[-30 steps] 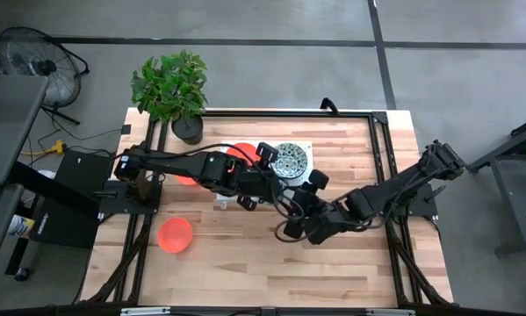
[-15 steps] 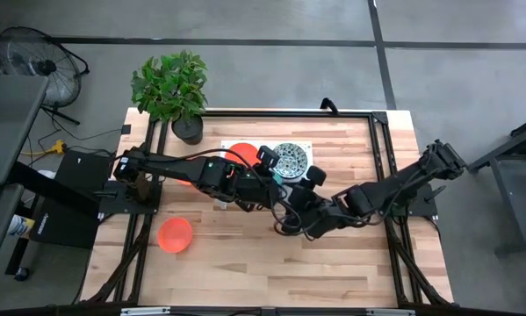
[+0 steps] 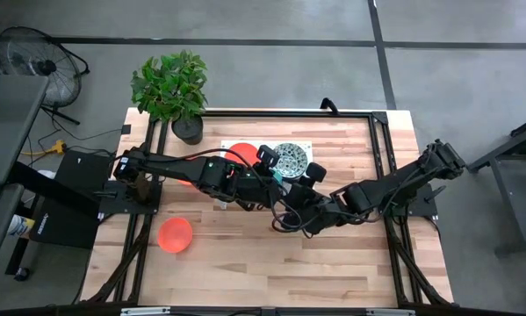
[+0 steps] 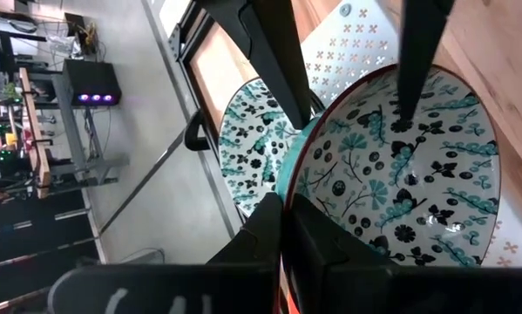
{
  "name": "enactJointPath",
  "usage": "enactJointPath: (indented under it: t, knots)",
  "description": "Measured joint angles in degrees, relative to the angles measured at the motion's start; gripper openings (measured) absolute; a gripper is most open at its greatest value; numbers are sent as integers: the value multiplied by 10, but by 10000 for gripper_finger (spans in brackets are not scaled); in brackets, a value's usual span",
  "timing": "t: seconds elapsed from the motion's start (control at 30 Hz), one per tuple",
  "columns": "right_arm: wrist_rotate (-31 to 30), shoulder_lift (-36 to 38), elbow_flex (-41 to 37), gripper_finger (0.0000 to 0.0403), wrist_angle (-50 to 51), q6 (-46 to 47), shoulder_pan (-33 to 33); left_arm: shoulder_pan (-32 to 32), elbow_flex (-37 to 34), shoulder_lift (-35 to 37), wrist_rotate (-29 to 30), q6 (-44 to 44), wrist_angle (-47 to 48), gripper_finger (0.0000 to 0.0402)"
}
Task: Pick & Place Mini bowls
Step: Stack the blue patterned bowl on the blue patterned bowls on the shelf
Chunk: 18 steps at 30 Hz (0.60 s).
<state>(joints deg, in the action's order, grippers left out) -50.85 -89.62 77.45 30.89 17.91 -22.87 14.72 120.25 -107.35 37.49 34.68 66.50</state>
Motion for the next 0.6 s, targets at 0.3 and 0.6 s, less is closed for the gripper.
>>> enactJointPath:
  t: [0.3,0.6]
  knots:
    - [-1,0,0,98,29,-13,1,6,0,-1,-5,14,-2,0]
    - [1,0,1,36,22,-52,1,11,1,-1,0,32,-1,0]
